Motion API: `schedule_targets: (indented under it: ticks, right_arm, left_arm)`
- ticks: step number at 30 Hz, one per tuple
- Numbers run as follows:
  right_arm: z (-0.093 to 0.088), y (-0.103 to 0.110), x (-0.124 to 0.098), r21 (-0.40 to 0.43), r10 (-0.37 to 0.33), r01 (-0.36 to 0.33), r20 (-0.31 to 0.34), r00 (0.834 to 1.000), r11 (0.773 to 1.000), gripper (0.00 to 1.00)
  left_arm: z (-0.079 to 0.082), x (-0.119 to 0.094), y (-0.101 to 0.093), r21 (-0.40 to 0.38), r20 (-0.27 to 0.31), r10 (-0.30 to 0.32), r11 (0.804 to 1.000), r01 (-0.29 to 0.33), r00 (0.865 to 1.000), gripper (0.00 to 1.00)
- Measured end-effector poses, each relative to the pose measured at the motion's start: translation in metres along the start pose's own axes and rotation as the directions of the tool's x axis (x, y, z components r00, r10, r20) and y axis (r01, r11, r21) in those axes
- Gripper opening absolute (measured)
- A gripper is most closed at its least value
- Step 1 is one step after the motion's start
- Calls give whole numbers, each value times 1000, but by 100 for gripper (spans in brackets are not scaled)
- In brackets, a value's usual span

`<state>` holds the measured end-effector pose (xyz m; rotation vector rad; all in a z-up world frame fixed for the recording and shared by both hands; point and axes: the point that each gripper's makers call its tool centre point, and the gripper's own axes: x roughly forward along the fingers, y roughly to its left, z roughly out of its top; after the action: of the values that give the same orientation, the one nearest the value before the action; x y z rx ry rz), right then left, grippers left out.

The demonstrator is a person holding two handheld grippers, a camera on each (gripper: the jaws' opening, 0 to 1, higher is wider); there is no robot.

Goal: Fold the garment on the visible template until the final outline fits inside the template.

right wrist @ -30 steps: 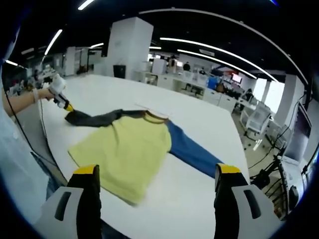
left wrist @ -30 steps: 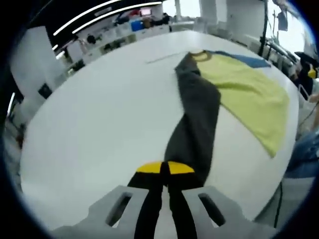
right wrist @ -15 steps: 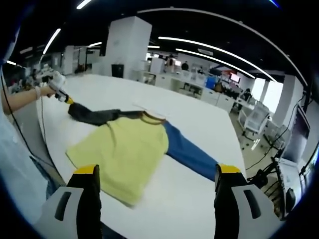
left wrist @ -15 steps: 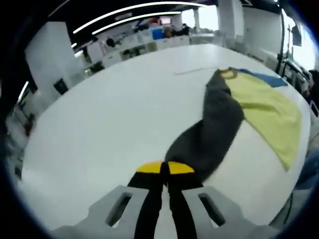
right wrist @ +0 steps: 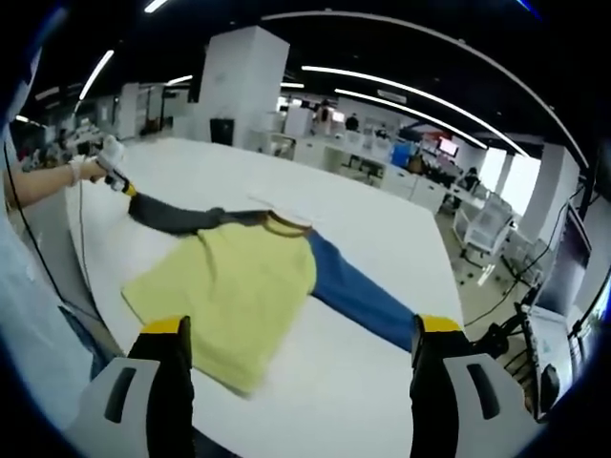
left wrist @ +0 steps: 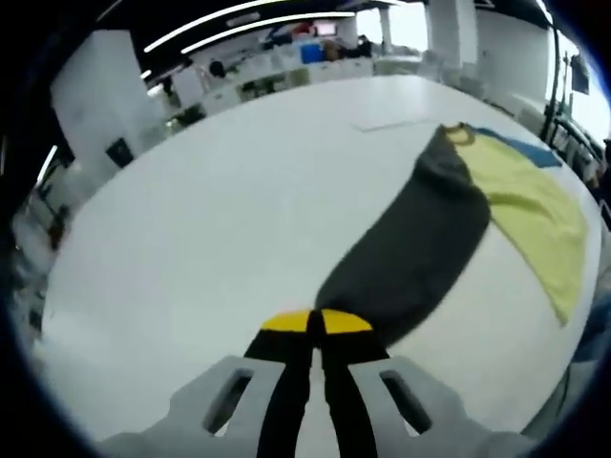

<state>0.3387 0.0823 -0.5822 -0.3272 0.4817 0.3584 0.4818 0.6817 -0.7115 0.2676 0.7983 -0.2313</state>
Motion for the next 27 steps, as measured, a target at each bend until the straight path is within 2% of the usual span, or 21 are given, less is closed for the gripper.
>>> schedule_targets:
  ticks: [4,9,11,22,27]
  right_arm:
    - [1,-3,1,1,0,0,-4,1000,1000,95]
    - [3,-3,2,4,-3,3,-5,1000,1000,95]
    - [3,-3,4,7,-1,1,-8,1000,1000,95]
    - [5,-9,10,11,-7,7,-21,1000,1000,94]
    - [5,-10,12,12,-12,12,-25,1000,1000,94]
  left_arm:
    - [-6,6,11,5,-31,13,1000,-12,999,0]
    - [-6,11,21,-3,-24,34,999,-34,999,0]
    - [-10,18,27,9,-45,45,999,-44,998,0]
    - [-17,33,35,-3,-94,42,999,-43,995,0]
    - [-21,34,36,32,-118,42,999,-39,992,0]
